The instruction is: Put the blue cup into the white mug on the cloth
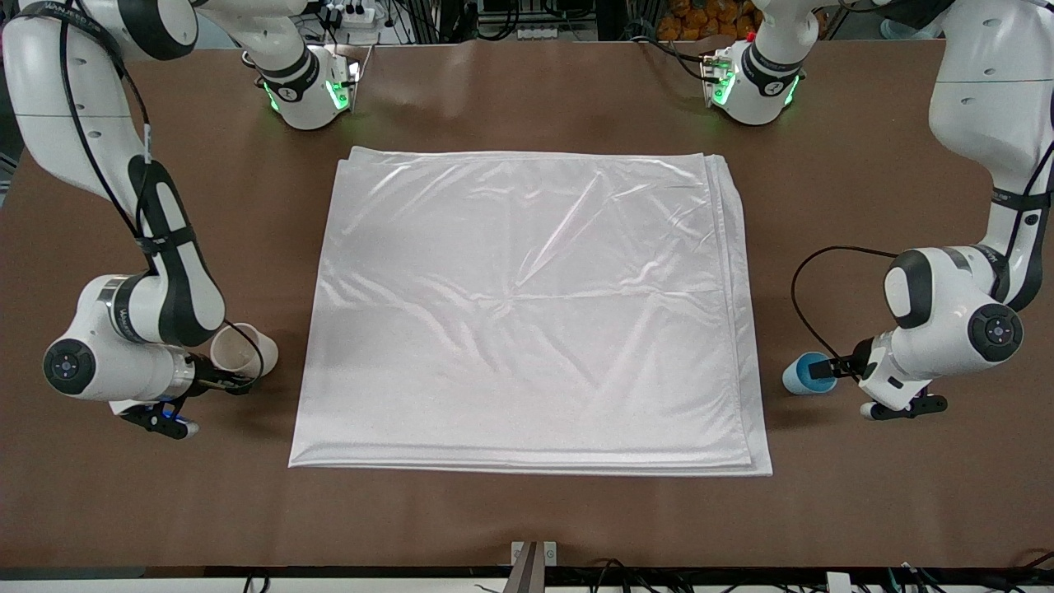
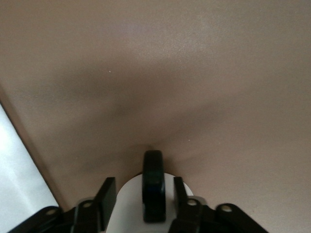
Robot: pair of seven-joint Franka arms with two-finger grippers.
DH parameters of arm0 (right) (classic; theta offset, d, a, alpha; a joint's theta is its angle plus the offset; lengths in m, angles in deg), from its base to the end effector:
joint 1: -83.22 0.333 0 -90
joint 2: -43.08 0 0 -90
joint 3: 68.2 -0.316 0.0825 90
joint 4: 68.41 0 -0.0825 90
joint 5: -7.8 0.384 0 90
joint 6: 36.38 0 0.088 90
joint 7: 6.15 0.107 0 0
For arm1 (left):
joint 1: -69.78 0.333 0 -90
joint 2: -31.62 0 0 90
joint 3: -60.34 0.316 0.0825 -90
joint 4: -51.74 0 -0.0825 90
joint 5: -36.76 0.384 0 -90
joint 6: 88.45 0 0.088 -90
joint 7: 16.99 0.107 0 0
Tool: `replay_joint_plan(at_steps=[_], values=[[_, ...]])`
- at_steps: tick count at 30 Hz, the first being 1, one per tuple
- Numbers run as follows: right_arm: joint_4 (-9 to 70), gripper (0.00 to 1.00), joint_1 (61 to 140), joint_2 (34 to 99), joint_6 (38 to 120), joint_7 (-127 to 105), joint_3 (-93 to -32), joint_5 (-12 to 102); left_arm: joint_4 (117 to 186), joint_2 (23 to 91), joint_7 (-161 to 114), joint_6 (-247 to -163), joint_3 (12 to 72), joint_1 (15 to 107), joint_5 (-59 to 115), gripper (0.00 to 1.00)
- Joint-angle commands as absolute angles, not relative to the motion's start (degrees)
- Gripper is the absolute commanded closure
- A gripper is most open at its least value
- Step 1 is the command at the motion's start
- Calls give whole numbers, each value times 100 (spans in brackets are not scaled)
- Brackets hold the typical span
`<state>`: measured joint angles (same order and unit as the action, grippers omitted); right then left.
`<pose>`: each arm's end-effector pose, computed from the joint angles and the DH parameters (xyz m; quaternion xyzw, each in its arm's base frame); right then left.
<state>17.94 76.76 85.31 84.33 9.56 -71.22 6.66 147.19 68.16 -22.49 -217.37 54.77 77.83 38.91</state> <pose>0.6960 -0.0483 0.2190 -0.9837 0.1659 0.0688 0.0026 0.6764 0.0374 0.2323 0.9974 0.0662 -0.0255 0.0142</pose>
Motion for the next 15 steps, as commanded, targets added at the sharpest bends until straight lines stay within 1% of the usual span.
replay_joint_plan(at_steps=[1, 3, 5, 7, 10, 12, 15], values=[[1649, 93, 7671, 8545, 8280, 985, -7163, 692, 14745, 6836, -2358, -21835, 5463, 7804, 3869, 0], [1649, 95, 7671, 8536, 8219, 933, -7172, 683, 14737, 6845, -2358, -21835, 5463, 7796, 3878, 1], [1658, 95, 7680, 8510, 8140, 731, -7172, 683, 14737, 6845, -2358, -21835, 5463, 7796, 3878, 5], [1650, 95, 7680, 8492, 8008, 476, -7181, 692, 14737, 6854, -2358, -21835, 5463, 7796, 3878, 6], [1632, 95, 7663, 8457, 7841, 221, -7189, 701, 14728, 6854, -2358, -21835, 5463, 7787, 3878, 14], [1632, 95, 7671, 8448, 7823, 150, -7189, 709, 14728, 6854, -2358, -21835, 5463, 7787, 3878, 17], [1632, 95, 7689, 8378, 7797, 176, -7224, 709, 14728, 6854, -2358, -21835, 5463, 7787, 3878, 18]])
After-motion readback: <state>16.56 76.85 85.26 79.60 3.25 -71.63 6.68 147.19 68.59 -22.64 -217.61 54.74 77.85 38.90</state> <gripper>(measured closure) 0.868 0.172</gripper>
